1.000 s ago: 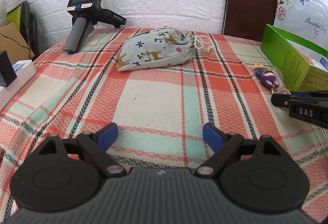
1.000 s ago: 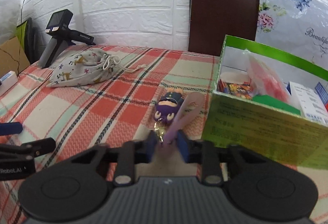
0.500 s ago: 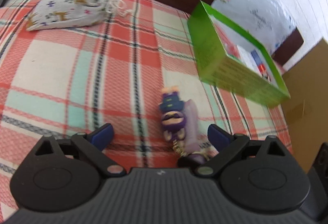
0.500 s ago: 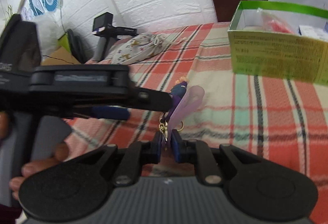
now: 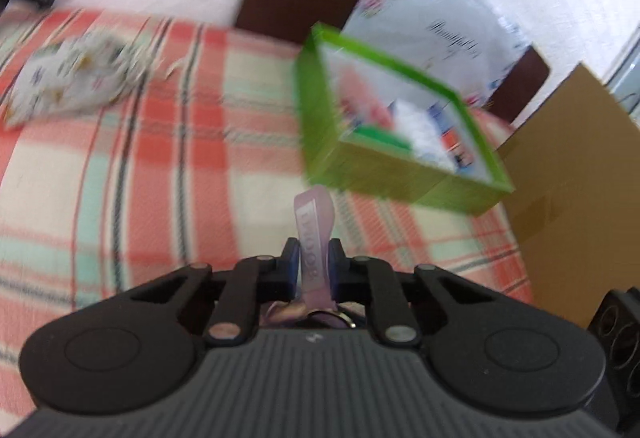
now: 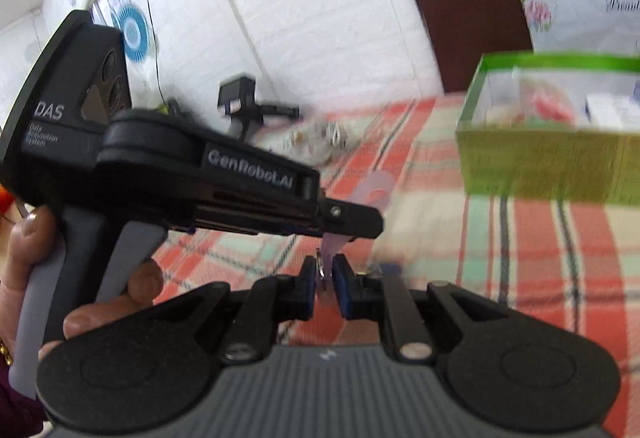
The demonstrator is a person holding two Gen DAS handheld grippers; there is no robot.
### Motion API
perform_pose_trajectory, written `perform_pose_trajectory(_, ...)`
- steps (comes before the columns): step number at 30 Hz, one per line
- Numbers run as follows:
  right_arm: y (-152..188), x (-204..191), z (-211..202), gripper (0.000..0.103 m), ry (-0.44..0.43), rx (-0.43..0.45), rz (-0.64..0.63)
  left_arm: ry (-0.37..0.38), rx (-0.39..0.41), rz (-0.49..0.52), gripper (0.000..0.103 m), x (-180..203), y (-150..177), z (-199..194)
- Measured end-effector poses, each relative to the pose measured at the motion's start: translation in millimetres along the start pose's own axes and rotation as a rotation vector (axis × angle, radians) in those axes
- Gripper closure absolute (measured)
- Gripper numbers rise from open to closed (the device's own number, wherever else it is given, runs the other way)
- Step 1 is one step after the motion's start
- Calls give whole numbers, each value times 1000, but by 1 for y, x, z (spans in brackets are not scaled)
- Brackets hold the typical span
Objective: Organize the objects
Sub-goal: 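Grasp the keychain by its pink strap with the left tool and lift, then lower the keychain into the green box and open the left tool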
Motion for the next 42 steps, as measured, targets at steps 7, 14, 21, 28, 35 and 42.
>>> perform_pose_trajectory(7, -25, 23, -15, 92, 46, 68, 13, -3, 10, 36, 86, 23, -24, 7)
perform_pose_trajectory(14, 10, 41, 5, 40, 58, -71, 5, -134, -134, -7, 82, -11, 17, 23)
perform_pose_trajectory(21, 26, 42, 12, 33, 78, -118, -89, -70, -181, -114, 39, -23, 38, 16)
perform_pose_trajectory(28, 32, 26, 32, 64, 121, -105, -280, 1, -190, -185, 40, -16, 41, 37)
perform_pose_trajectory(35, 11, 21, 10, 64, 186, 52, -307, 40, -110, -103, 54, 11, 2, 24)
perform_pose_trajectory(42, -45, 56, -15, 64, 323, 227, -315, 87, -43, 66, 54, 74, -63, 48)
Point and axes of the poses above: each gripper's, at about its wrist camera, not at the fingertips, and z roughly the way its jaws point, x to its right, y to its underside, the point moved 6 cm from there along z, roughly the way its jaws point, and after that the axes turned 2 degrees about z, right-handed, at the moved point
